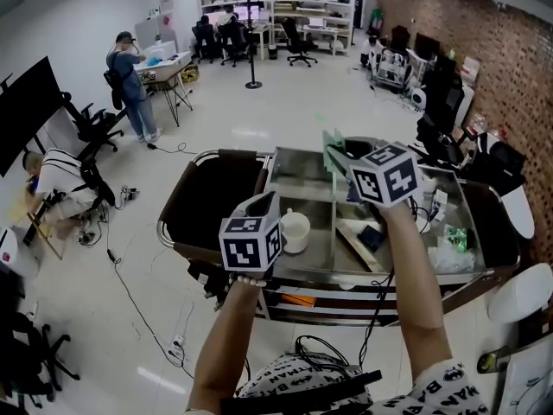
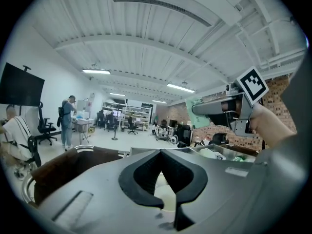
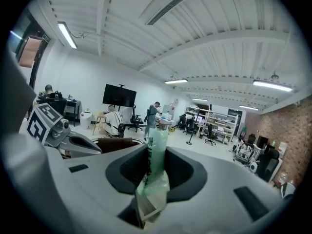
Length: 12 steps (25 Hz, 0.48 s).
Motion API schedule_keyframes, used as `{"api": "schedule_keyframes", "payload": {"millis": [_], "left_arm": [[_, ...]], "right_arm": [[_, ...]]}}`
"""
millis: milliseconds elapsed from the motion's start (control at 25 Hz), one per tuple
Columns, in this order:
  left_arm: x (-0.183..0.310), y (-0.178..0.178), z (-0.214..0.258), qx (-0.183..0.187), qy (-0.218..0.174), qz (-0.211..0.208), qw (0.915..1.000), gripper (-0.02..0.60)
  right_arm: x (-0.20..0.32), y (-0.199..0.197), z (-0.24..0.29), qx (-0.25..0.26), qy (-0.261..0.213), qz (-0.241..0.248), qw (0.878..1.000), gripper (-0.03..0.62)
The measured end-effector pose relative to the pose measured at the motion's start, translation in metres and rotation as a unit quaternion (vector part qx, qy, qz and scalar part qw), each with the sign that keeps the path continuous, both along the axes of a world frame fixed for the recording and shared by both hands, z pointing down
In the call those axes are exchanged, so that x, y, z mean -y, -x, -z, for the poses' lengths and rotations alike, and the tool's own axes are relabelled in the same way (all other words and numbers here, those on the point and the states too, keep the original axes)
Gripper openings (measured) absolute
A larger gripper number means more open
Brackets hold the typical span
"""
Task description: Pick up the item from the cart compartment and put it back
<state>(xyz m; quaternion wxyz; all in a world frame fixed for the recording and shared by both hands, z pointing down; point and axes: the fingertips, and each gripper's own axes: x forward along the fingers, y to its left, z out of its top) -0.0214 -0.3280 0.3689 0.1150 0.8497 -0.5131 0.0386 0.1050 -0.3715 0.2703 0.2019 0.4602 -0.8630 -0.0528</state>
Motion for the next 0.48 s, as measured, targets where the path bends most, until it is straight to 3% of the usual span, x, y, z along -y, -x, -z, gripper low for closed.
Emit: {"api": "schedule_keyframes", "payload": {"millis": [480], "left_arm": [[0.048,-0.005,-0.014,0.024,0.048,-0.008,0.9985,0.000]], "right_arm": [[0.098,0.007,-0.071,-0.038,0.126,-0.009,0.991,0.103]]}}
